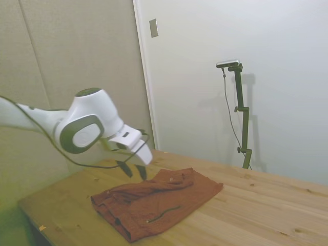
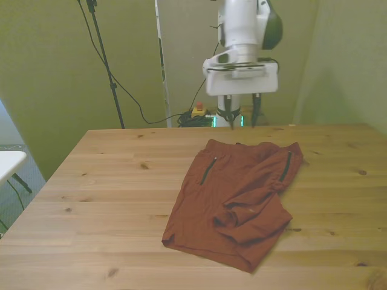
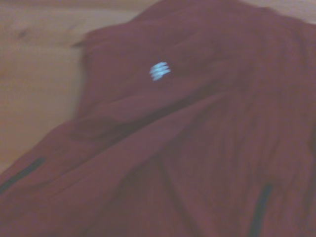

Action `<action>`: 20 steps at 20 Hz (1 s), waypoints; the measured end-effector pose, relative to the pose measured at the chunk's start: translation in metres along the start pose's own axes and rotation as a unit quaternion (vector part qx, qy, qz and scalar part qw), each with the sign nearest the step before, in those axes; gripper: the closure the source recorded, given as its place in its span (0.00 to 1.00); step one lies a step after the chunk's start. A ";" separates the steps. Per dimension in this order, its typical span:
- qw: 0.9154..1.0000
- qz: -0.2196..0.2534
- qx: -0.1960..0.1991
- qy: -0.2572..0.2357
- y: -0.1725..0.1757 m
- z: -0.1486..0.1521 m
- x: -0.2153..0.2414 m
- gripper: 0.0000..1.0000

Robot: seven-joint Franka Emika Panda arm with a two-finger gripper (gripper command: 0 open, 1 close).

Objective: Unfold the shorts

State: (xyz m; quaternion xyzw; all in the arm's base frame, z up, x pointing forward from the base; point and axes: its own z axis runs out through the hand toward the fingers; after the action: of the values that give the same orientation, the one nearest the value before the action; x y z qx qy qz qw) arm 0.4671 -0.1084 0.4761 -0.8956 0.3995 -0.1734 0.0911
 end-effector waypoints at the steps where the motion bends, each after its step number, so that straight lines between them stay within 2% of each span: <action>1: 1.000 0.030 -0.001 -0.003 0.007 0.009 0.022 0.00; 4: 0.994 0.105 -0.001 -0.014 0.009 0.045 0.074 0.00; 6: 0.988 0.153 0.021 -0.027 0.000 0.066 0.097 0.00; 10: 0.965 0.238 0.088 -0.072 -0.021 0.104 0.113 0.00; 12: 0.956 0.252 0.120 -0.093 -0.032 0.115 0.111 0.00; 15: 0.950 0.259 0.132 -0.117 -0.033 0.129 0.108 0.00; 18: 0.942 0.278 0.137 -0.132 -0.009 0.140 0.119 0.00; 20: 0.936 0.283 0.159 -0.139 0.007 0.145 0.129 0.00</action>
State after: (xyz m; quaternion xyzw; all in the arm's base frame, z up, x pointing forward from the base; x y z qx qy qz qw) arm 0.5980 -0.2058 0.3703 -0.7345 0.5868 -0.0751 0.3324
